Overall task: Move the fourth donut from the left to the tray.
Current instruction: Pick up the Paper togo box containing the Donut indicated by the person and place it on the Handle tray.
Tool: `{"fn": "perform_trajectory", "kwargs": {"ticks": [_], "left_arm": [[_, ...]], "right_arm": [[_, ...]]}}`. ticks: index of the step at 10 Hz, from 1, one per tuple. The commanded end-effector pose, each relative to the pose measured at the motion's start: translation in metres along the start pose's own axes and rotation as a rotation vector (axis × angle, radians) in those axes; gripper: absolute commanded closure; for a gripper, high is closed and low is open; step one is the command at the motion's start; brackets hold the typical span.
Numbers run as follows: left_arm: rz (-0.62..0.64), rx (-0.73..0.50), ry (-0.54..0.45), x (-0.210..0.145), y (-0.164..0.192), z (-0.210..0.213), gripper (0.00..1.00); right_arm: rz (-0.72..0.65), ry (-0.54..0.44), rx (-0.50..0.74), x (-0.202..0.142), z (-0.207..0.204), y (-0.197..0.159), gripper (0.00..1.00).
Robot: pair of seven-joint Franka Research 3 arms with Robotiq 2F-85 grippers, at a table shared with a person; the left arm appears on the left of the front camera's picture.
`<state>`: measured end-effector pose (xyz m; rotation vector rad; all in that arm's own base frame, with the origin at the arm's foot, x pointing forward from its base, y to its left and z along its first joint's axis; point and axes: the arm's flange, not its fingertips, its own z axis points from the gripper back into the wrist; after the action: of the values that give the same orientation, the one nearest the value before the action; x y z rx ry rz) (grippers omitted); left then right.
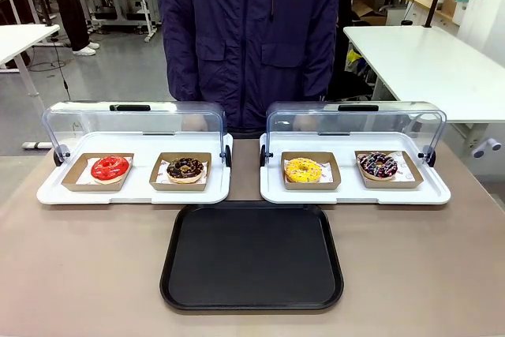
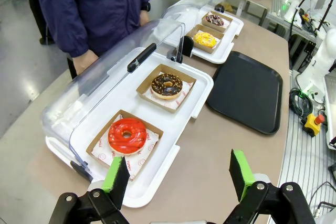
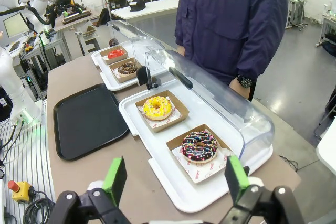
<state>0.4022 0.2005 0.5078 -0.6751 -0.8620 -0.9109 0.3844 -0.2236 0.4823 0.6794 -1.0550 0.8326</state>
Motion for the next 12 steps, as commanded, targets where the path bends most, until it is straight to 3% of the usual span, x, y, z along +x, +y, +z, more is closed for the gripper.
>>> {"fn": "perform_trajectory", "kwargs": {"ticks": [1,12], "left_arm": [[-0.011,-0.007,-0.014,0.0006,0.0001,0.0008,0.0],[-0.011,-0.007,-0.014,0.0006,0.0001,0.0008,0.0]], "right_arm": [[0.011,-0.031,-0.001,0.0026,-0.0004,-0.0024,0.0],[0.011,-0.031,-0.001,0.0026,-0.0004,-0.0024,0.0]]}}
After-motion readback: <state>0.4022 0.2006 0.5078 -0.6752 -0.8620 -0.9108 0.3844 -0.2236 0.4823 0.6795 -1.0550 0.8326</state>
